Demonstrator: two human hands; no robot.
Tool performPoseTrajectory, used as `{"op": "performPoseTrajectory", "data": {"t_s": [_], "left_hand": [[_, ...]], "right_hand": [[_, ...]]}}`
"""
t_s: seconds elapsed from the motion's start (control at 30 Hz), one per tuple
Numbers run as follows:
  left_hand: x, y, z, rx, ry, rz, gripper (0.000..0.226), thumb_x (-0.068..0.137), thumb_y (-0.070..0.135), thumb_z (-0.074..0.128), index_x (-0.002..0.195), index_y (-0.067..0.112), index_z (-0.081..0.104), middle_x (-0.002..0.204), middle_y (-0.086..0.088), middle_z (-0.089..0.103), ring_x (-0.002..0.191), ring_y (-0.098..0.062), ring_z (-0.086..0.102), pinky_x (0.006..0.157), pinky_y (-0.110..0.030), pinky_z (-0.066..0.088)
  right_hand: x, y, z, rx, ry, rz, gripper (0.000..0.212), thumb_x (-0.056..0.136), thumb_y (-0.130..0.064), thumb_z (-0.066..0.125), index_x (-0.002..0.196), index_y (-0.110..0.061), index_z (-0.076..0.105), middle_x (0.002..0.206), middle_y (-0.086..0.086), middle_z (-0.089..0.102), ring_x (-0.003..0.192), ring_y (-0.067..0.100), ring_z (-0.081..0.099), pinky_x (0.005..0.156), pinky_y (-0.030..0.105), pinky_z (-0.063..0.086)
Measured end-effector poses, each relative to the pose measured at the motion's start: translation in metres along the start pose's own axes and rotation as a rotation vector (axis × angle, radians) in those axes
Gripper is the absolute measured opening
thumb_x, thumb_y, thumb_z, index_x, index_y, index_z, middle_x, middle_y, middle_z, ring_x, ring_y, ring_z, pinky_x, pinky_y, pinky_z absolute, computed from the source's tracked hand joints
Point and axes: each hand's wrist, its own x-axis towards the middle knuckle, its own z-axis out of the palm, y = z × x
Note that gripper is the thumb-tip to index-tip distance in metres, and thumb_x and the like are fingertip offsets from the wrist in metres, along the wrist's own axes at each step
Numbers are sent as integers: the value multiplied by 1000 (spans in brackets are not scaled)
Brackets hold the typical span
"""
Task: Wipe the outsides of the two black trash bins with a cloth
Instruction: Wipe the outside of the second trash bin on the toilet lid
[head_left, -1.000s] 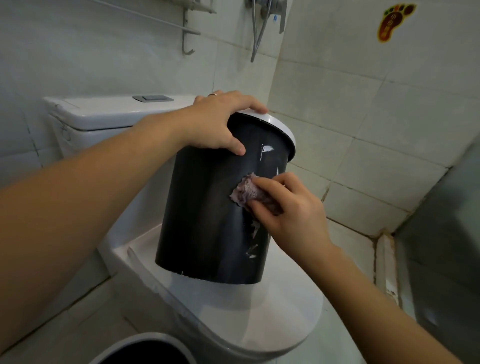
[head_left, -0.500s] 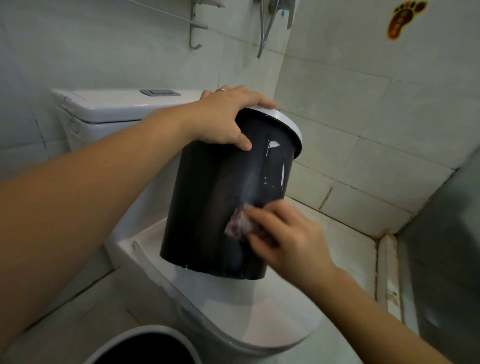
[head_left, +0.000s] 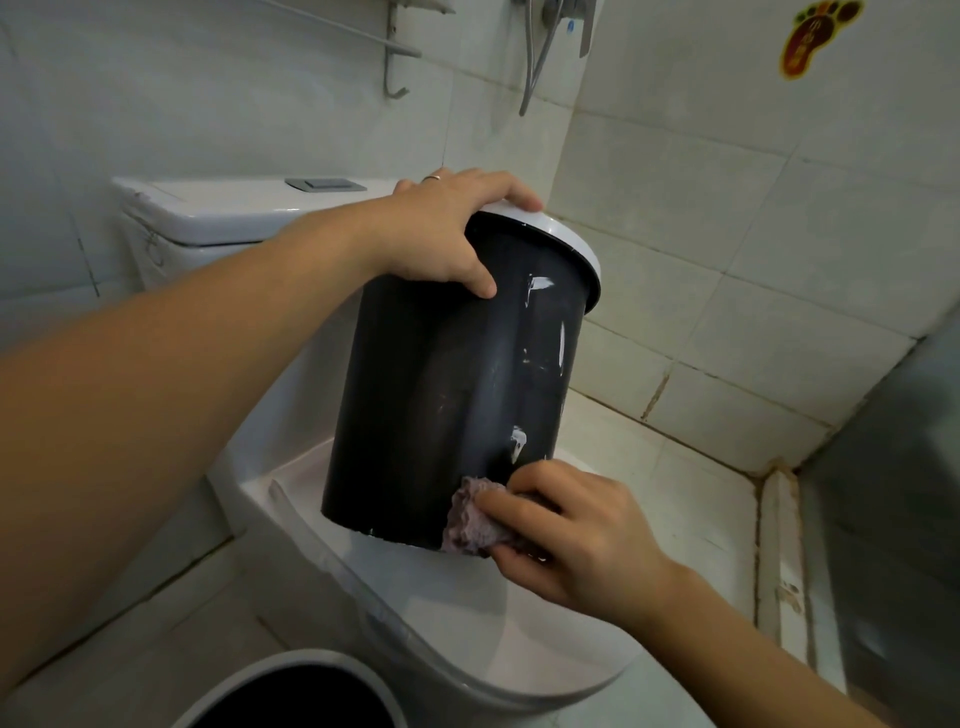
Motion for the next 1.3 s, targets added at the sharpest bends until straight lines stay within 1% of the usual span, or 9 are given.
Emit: {"op": "performPoseTrajectory", "data": {"t_s": [0.23, 0.4, 0.53, 0.63, 0.77, 0.87, 1.03, 1.17, 1.3], "left_hand": [[0, -6, -1, 17, 27, -23, 86, 63, 35, 91, 132, 53, 43, 126, 17, 41, 128, -17, 33, 109, -40, 24], [-1, -11, -1, -112, 13, -58, 88, 45, 39, 93, 115, 64, 46, 128, 8, 52, 122, -29, 49, 106, -54, 41], [0, -18, -3, -208, 16, -75, 87, 53, 19, 96, 118, 55, 51, 113, 18, 58, 109, -19, 60, 93, -39, 52], [2, -18, -5, -223, -11, -64, 86, 55, 12, 94, 118, 50, 49, 111, 16, 57, 104, -14, 60, 80, -27, 50], [6, -7, -6, -112, -48, -97, 92, 44, 29, 94, 115, 50, 40, 127, 5, 49, 111, -23, 54, 92, -42, 52], [8, -2, -4, -45, -67, -122, 96, 34, 48, 89, 113, 55, 35, 126, -2, 47, 113, -27, 51, 94, -47, 50], [6, -4, -3, 64, -38, -53, 96, 53, 41, 95, 132, 52, 40, 131, 13, 48, 129, -21, 39, 110, -53, 35], [0, -4, -4, 64, -41, -35, 95, 53, 39, 95, 131, 50, 43, 124, 18, 47, 128, -20, 41, 110, -54, 34], [-5, 3, -5, 103, -31, -10, 96, 53, 39, 95, 135, 46, 43, 120, 20, 44, 128, -20, 41, 110, -53, 33]], "right_hand": [[1, 3, 0, 25, 42, 78, 27, 91, -30, 67, 111, -13, 74, 94, 5, 65, 76, 17, 58, 57, 24, 49], [-2, 4, 0, 65, 36, 136, 30, 89, -32, 69, 113, -13, 71, 99, 3, 64, 81, 16, 59, 60, 24, 51], [-1, 3, -1, 128, 60, 174, 31, 88, -32, 69, 112, -12, 71, 99, 2, 65, 82, 17, 61, 61, 27, 53], [-1, 1, -1, 133, 64, 183, 31, 89, -33, 67, 112, -12, 71, 99, 2, 65, 82, 16, 61, 62, 26, 53], [-1, 0, -2, 115, 40, 192, 32, 91, -36, 64, 113, -14, 71, 99, 2, 64, 82, 15, 60, 62, 23, 51], [-2, -2, -3, 101, 20, 191, 32, 91, -37, 63, 113, -15, 72, 99, 1, 64, 81, 15, 59, 61, 21, 49], [-3, -3, -5, 76, -17, 113, 28, 88, -32, 67, 110, -15, 73, 96, 3, 63, 77, 16, 57, 56, 26, 50], [2, -1, -7, 16, -77, -24, 22, 90, -29, 66, 106, -16, 74, 92, 5, 62, 73, 18, 55, 55, 26, 45], [18, 14, -13, -37, 4, 36, 26, 93, -30, 61, 112, -16, 73, 95, 6, 63, 76, 20, 58, 57, 27, 46]]}}
